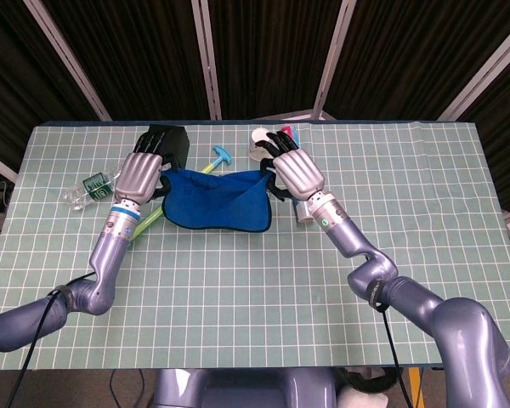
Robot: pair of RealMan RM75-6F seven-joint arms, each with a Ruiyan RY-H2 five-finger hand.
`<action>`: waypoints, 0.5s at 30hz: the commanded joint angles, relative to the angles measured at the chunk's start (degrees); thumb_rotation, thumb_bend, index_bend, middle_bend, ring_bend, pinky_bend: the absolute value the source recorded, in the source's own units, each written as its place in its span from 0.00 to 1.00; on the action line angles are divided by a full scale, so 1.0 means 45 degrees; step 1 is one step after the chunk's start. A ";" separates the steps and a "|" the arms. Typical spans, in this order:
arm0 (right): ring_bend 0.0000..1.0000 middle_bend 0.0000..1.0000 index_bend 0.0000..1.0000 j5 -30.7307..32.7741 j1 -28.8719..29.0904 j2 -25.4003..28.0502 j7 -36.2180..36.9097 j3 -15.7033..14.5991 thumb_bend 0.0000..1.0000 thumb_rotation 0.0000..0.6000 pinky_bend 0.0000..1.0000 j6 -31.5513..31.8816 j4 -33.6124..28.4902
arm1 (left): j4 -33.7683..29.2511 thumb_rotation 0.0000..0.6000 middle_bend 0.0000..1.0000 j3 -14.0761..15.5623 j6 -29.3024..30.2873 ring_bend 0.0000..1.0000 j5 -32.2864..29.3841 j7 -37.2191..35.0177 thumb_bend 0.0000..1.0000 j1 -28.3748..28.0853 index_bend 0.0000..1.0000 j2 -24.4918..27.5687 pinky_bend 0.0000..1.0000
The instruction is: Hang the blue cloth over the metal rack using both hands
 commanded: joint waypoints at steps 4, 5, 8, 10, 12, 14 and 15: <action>0.00 0.13 0.63 -0.0074 -0.0047 -0.0242 0.0172 -0.0164 0.45 1.00 0.00 -0.0053 0.0417 | 0.0361 1.00 0.00 0.0124 -0.0206 0.00 0.0060 -0.0258 0.58 -0.0030 0.78 -0.0182 0.00; 0.00 0.13 0.63 -0.0091 -0.0064 -0.0263 0.0221 -0.0188 0.45 1.00 0.00 -0.0044 0.0475 | 0.0419 1.00 0.00 0.0137 -0.0240 0.00 0.0071 -0.0287 0.58 -0.0041 0.78 -0.0207 0.00; 0.00 0.13 0.63 -0.0174 -0.0155 -0.0303 0.0404 -0.0323 0.45 1.00 0.00 -0.0042 0.0689 | 0.0592 1.00 0.00 0.0195 -0.0349 0.00 0.0084 -0.0368 0.59 -0.0060 0.78 -0.0297 0.00; 0.00 0.13 0.64 -0.0265 -0.0203 -0.0304 0.0577 -0.0436 0.45 1.00 0.00 -0.0060 0.0819 | 0.0689 1.00 0.00 0.0233 -0.0413 0.00 0.0087 -0.0429 0.59 -0.0058 0.78 -0.0352 0.00; 0.00 0.13 0.70 -0.0351 -0.0240 -0.0313 0.0722 -0.0516 0.45 1.00 0.00 -0.0025 0.0938 | 0.0748 1.00 0.00 0.0282 -0.0459 0.00 0.0095 -0.0490 0.59 -0.0027 0.77 -0.0377 0.00; 0.00 0.13 0.69 -0.0417 -0.0259 -0.0328 0.0833 -0.0574 0.45 1.00 0.00 0.0002 0.1022 | 0.0801 1.00 0.00 0.0338 -0.0548 0.00 0.0093 -0.0531 0.59 -0.0007 0.76 -0.0385 0.00; 0.00 0.13 0.66 -0.0465 -0.0268 -0.0336 0.0897 -0.0609 0.44 1.00 0.00 0.0032 0.1064 | 0.0810 1.00 0.00 0.0353 -0.0614 0.00 0.0093 -0.0607 0.59 0.0004 0.75 -0.0379 0.00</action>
